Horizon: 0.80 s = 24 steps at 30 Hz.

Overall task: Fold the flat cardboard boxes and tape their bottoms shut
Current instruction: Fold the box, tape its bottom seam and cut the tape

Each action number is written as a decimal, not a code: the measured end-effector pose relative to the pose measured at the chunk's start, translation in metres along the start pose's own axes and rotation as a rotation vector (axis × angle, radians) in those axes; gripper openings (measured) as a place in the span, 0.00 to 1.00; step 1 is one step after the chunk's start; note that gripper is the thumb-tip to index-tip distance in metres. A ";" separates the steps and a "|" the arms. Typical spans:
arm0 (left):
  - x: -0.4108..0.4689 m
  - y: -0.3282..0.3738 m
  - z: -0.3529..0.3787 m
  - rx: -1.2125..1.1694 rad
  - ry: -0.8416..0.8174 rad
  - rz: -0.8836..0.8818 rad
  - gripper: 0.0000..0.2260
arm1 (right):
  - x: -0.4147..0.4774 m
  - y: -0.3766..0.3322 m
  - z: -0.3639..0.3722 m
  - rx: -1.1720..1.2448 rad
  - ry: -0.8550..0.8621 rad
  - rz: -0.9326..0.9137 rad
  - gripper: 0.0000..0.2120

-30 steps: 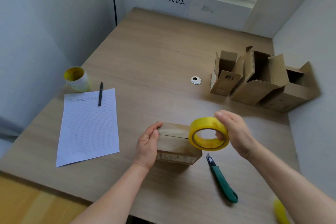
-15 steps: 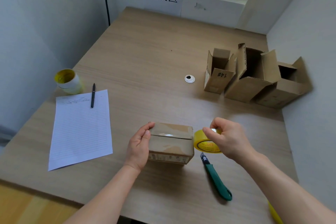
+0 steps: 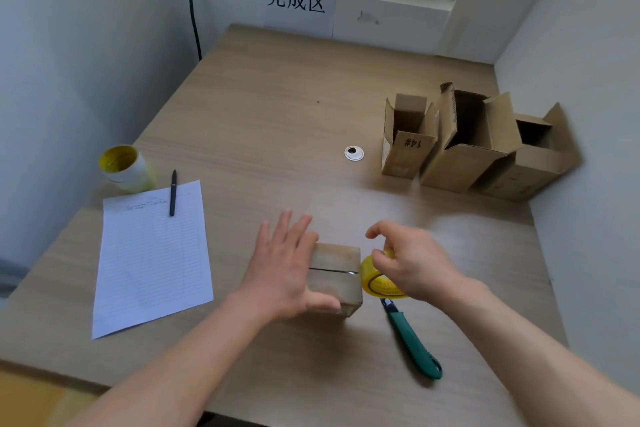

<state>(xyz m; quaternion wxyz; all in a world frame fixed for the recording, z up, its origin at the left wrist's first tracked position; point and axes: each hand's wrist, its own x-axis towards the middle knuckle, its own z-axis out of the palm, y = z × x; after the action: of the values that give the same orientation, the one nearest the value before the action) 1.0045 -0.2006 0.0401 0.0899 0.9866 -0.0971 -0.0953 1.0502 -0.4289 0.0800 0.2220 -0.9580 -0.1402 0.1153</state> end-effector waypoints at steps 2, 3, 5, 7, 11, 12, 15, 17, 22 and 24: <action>0.006 0.014 -0.001 0.060 -0.083 0.135 0.54 | -0.003 -0.007 0.005 0.019 -0.002 -0.021 0.13; 0.010 0.018 0.002 0.075 -0.089 0.181 0.54 | -0.004 -0.010 0.007 0.018 -0.001 -0.031 0.13; 0.014 0.018 0.009 0.111 -0.042 0.247 0.53 | -0.006 -0.011 0.010 0.022 0.009 -0.031 0.13; 0.014 0.014 0.013 0.150 -0.023 0.295 0.52 | -0.009 -0.004 0.013 0.097 -0.006 0.002 0.13; 0.011 0.006 0.013 0.177 -0.029 0.368 0.52 | -0.020 0.013 0.023 0.285 -0.073 0.045 0.12; 0.010 0.006 0.012 0.179 -0.040 0.371 0.51 | -0.023 0.017 0.028 0.292 -0.075 0.050 0.12; 0.007 0.007 0.011 0.187 -0.065 0.381 0.50 | -0.028 0.024 0.041 0.274 -0.085 0.093 0.12; 0.004 0.008 0.010 0.187 -0.070 0.387 0.47 | -0.029 0.023 0.050 0.256 -0.100 0.102 0.13; -0.006 0.019 0.007 0.150 -0.092 0.322 0.41 | -0.029 0.012 0.060 0.181 -0.090 0.101 0.13; -0.006 0.020 0.008 0.137 -0.064 0.337 0.35 | -0.029 0.011 0.062 0.216 -0.092 0.134 0.13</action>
<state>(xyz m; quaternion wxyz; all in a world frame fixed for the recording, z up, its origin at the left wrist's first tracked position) 0.9935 -0.2200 0.0377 0.0342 0.9567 -0.2698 -0.1035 1.0077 -0.4237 0.0256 0.3088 -0.9295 -0.0725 0.1882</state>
